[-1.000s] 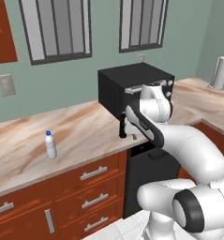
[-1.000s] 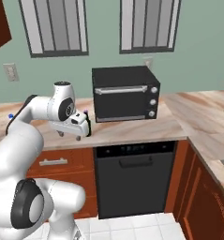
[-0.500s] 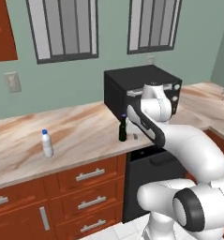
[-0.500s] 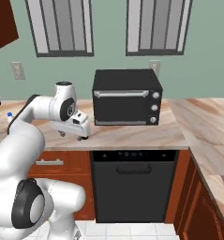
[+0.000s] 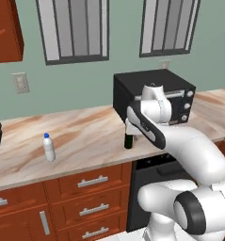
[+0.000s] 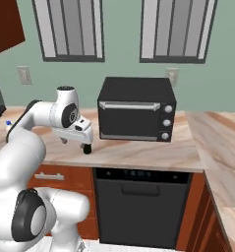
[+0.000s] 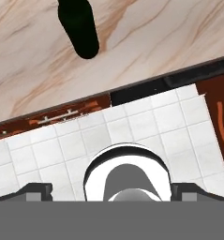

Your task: Place the drinks on the dining counter in a tight cluster.

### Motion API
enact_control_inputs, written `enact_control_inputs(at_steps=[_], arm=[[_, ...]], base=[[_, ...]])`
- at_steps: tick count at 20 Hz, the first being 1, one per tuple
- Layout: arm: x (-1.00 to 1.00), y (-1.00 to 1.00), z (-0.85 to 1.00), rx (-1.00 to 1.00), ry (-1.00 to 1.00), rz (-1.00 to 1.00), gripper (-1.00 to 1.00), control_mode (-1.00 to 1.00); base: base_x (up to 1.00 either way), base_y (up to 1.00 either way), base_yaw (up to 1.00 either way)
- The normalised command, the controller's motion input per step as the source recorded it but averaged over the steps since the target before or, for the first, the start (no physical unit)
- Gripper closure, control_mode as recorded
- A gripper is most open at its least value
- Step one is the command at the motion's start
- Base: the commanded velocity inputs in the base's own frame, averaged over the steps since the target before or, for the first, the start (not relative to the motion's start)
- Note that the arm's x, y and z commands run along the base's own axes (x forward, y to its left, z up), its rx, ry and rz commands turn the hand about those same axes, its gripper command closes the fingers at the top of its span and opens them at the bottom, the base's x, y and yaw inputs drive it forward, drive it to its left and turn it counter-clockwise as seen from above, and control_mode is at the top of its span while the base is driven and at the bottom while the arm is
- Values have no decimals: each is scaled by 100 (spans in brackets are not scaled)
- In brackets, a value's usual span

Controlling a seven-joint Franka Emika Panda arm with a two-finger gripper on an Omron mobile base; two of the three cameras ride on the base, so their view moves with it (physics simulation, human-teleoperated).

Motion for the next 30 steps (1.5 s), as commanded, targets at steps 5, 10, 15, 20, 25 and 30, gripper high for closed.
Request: enact_control_inputs(at_steps=[5,10,15,20,25,30], arm=[[0,0,0,0,0,0,-100,100],[0,0,0,0,0,0,-100,100],[0,0,0,0,0,0,-100,100],[0,0,0,0,0,0,-100,100],[0,0,0,0,0,0,-100,100],[0,0,0,0,0,0,-100,100]], base=[[48,-26,16],[29,-20,17],[21,-17,11],[43,-17,3],[20,-13,5],[0,-1,0]])
